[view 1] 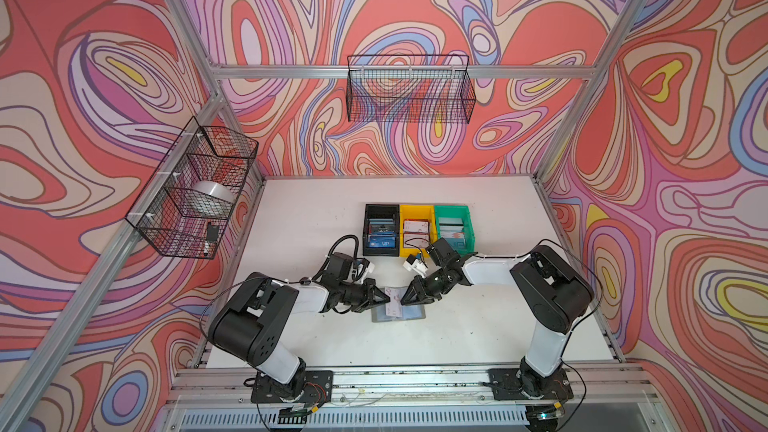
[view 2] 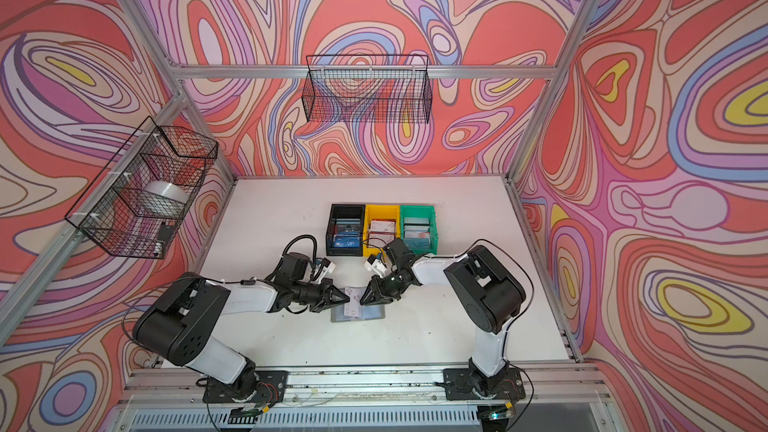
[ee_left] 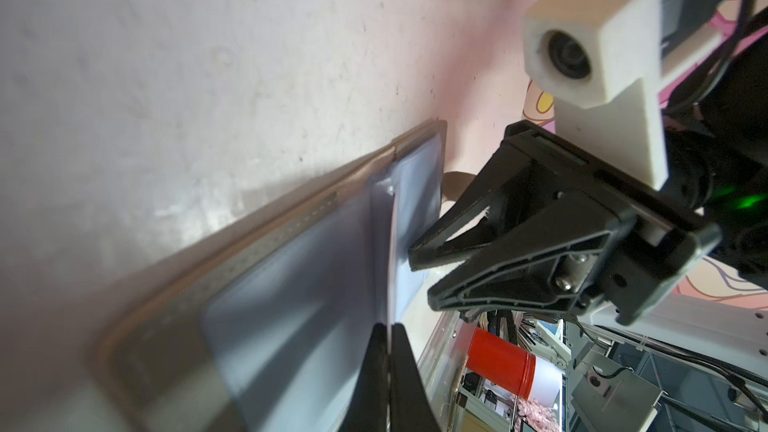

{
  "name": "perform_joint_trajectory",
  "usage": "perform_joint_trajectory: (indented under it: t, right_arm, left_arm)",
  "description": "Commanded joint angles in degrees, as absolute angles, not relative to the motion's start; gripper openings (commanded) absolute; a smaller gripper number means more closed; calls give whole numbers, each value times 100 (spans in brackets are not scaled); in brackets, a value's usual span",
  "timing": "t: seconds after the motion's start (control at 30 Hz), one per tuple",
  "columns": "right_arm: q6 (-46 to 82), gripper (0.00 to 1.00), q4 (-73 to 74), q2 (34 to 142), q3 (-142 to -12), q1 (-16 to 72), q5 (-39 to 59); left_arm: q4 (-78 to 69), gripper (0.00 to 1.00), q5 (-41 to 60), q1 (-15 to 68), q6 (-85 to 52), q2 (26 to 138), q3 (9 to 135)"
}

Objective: Take the credit cards out of the card holder

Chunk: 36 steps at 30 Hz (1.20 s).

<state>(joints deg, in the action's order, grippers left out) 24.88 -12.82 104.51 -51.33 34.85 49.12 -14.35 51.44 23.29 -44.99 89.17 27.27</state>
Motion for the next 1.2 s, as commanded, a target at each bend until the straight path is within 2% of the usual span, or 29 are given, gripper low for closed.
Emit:
perform_joint_trajectory:
  t: [0.0,0.1,0.47,0.63,1.17]
  right_arm:
    - [2272,25,-1597,10182,-5246,3435,4895]
    - [2288,26,-1545,10186,-5238,3395,5001]
    - [2353,27,-1151,10185,-5571,3299,6033]
    - [2400,28,-1016,10187,-5747,3175,6473]
    - [2593,28,-562,10116,-5689,2926,7008]
  left_arm:
    - [-76,0,5120,2077,-3772,8531,3181]
    - [354,0,5037,1975,-3582,8338,3344]
    - [-135,0,5408,1971,-4064,7856,3344]
    - [-613,0,5589,1976,-4339,7702,3228]
    - [-1851,0,5872,1971,-4988,7414,2810]
